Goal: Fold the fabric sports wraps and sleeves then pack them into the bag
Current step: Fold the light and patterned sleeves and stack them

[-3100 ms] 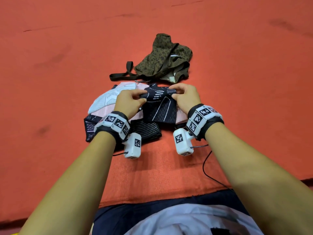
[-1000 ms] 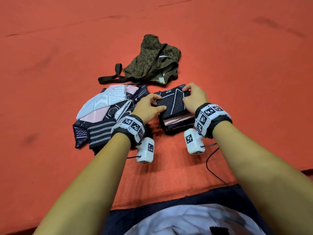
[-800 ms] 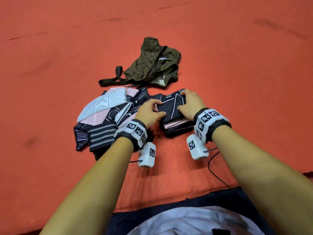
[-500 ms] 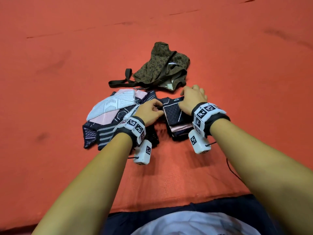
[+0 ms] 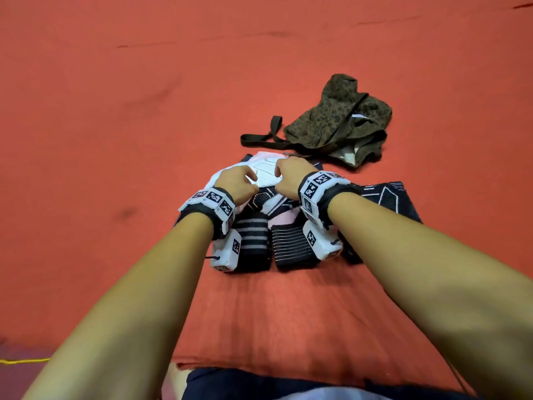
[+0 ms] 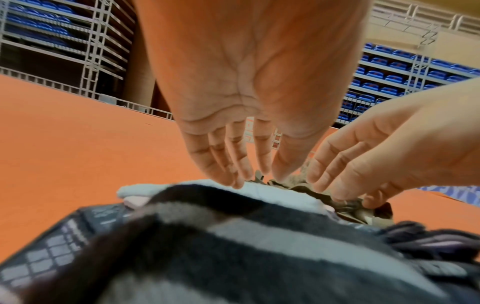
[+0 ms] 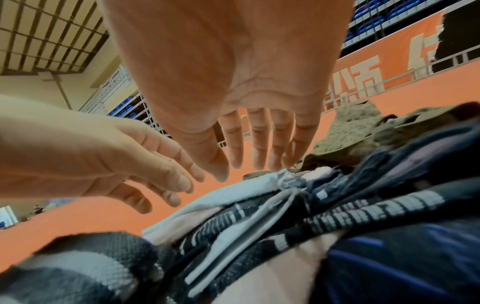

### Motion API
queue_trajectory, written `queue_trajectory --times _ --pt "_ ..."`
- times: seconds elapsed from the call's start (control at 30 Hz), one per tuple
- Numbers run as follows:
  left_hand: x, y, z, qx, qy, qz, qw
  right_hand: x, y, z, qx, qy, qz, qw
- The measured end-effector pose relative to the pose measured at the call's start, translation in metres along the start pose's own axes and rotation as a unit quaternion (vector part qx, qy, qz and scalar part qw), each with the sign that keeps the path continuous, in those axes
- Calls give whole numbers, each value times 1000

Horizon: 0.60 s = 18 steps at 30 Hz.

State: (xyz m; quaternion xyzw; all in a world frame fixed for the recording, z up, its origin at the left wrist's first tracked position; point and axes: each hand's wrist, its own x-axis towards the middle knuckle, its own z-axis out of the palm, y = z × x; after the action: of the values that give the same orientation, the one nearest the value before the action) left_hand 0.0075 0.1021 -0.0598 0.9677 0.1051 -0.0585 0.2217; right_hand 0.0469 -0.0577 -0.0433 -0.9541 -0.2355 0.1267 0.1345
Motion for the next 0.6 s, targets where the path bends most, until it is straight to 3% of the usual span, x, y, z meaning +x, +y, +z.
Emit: queue_trajectory --times 0.33,0.6 --pt "35 -48 6 34 -26 -46 998 56 -21 42 -20 -23 8 1000" --pt "48 -57 3 45 -15 -18 999 69 -21 48 -14 2 -1 1000"
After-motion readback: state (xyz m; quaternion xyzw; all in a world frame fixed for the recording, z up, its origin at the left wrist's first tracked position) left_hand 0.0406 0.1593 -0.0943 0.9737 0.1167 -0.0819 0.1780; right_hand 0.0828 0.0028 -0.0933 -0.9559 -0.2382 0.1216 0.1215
